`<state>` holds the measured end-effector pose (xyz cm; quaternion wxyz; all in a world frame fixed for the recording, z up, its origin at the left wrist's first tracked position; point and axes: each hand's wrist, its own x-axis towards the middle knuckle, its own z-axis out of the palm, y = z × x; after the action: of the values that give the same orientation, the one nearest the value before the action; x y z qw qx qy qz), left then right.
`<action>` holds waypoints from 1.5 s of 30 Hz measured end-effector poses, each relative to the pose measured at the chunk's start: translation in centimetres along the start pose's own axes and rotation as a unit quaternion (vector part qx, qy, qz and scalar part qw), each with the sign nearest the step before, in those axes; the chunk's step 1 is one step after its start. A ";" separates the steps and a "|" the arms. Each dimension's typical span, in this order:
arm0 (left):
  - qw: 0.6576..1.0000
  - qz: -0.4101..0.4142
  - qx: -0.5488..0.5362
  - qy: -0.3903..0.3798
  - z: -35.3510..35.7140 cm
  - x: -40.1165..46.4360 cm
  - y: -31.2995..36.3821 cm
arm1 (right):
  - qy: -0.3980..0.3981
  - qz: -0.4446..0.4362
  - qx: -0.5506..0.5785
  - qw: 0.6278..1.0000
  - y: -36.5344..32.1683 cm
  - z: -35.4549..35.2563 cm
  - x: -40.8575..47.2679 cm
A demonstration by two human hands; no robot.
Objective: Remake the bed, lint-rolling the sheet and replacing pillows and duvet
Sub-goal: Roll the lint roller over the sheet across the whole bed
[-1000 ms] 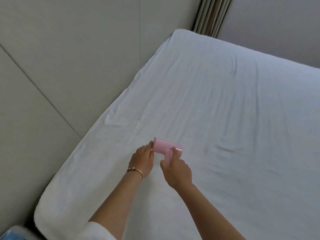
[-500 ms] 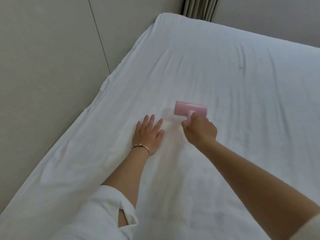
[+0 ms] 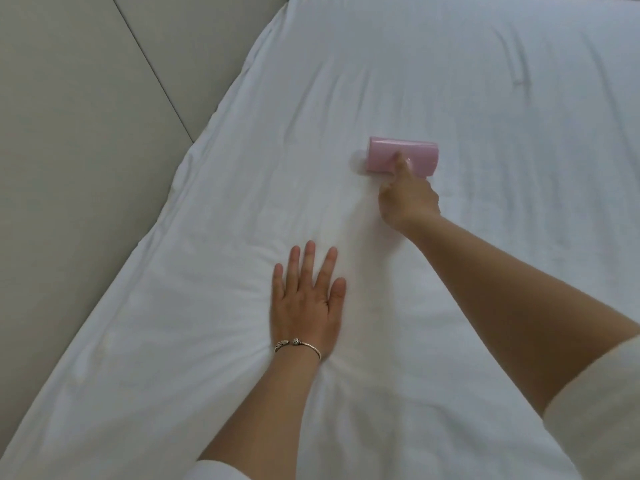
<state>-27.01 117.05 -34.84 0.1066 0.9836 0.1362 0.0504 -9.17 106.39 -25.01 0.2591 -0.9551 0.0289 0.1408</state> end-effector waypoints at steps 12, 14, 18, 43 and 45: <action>0.997 -0.009 0.017 -0.068 -1.2 0.2 0.2 | -0.007 0.003 -0.038 0.999 1.5 1.2 -6.1; 0.995 -0.004 0.025 -0.097 -2.1 0.2 0.4 | -0.021 0.009 -0.037 0.999 2.3 1.5 -8.8; 0.991 0.015 0.035 -0.132 -3.8 -2.5 0.2 | -0.036 -0.005 -0.038 0.999 4.6 2.1 -14.3; 0.991 -0.039 0.011 -0.130 -7.3 -44.7 -3.6 | -0.049 0.060 0.031 0.997 19.2 5.9 -54.8; 0.989 -0.060 -0.001 -0.133 -7.9 -47.2 -3.5 | -0.040 0.071 0.046 0.996 20.2 6.7 -57.7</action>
<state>-74.13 108.72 -31.28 0.1280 0.9714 0.1796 -0.0876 -68.78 91.24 -23.99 0.2932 -0.9312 0.0930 0.1957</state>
